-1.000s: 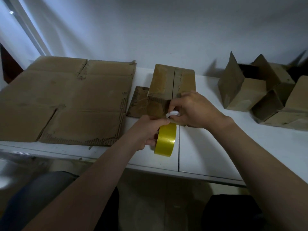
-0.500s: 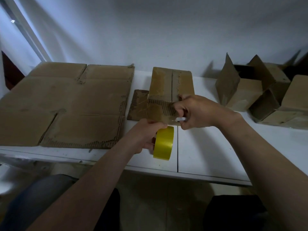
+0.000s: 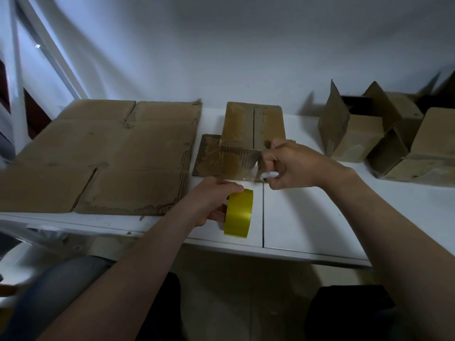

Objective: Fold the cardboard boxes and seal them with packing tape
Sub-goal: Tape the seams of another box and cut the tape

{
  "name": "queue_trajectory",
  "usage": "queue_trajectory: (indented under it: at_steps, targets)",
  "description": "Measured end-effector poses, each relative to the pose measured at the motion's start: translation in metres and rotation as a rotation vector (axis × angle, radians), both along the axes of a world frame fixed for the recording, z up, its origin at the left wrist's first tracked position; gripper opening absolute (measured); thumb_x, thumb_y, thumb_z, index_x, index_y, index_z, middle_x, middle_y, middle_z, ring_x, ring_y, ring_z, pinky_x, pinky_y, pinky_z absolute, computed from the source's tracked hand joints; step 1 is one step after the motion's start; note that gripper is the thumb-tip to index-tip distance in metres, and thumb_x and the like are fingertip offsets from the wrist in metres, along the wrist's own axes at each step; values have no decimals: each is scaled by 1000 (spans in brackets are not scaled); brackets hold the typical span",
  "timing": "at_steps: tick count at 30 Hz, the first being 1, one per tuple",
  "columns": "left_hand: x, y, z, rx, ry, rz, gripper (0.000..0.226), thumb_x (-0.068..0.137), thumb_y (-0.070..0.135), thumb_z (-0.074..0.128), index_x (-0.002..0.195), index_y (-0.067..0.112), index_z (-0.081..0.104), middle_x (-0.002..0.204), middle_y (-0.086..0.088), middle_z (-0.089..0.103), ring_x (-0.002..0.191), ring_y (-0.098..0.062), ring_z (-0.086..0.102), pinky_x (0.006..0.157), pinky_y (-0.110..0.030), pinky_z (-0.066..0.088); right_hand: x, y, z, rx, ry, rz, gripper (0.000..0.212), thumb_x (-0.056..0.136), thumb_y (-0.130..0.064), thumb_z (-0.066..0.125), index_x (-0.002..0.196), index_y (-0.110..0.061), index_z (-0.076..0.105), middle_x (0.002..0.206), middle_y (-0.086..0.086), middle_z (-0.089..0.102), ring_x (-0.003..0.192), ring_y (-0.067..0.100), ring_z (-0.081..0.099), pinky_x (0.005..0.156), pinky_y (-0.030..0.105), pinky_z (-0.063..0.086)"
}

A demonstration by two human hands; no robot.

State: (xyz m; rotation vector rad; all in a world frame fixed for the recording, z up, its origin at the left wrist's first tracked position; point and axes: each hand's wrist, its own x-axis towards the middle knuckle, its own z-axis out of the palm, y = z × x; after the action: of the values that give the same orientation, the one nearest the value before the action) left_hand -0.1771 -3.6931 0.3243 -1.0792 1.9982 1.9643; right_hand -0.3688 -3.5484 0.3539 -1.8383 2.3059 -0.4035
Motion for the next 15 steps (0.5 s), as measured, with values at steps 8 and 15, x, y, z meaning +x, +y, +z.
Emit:
queue_trajectory:
  at_steps: [8,15]
  targets:
    - [5,5,0,-7,33,41,36,94,36,68,125,20,61,116,-9,67,96,-29,72,80,-43,63,18,8,7,-320,-209,12,21,76,-35,71,72,-23,55,69,-9,61,65,14,57,60,37,48]
    - [6,4,-4,-25,53,0,37,93,39,69,125,22,62,116,-10,68,98,-30,72,83,-47,62,34,-13,-5,-310,7,-6,23,86,-31,73,76,-20,56,64,-7,58,59,20,56,82,50,55]
